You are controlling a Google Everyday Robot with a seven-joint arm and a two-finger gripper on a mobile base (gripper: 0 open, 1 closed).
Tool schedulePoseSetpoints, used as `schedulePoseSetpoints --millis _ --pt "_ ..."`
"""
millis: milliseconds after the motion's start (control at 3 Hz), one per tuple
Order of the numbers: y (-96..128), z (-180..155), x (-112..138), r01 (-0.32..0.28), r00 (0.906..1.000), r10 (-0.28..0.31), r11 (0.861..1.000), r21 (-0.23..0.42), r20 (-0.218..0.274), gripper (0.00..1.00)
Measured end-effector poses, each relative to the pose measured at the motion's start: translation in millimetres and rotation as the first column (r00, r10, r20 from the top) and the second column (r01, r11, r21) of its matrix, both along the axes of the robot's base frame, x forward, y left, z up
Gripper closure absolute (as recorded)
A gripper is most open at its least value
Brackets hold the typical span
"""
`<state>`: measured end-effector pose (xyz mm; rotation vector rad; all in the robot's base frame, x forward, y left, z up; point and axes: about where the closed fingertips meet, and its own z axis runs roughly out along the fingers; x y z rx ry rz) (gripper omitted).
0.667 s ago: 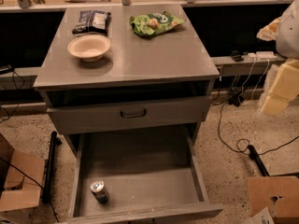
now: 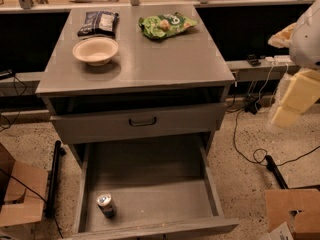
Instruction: Pick redbull can from middle drawer and place on counter
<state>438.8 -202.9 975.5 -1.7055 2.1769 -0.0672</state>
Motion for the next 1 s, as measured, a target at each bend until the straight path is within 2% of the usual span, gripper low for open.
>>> schedulePoseSetpoints --millis 333,1000 --pt "20.7 -15.3 -1.2 -0.034 0.9994 0.034 0.996 0.083 -0.002 0.00" --pt "69.1 -65.7 -2.5 -0.077 0.9941 0.094 0.964 0.256 -0.055 0.00"
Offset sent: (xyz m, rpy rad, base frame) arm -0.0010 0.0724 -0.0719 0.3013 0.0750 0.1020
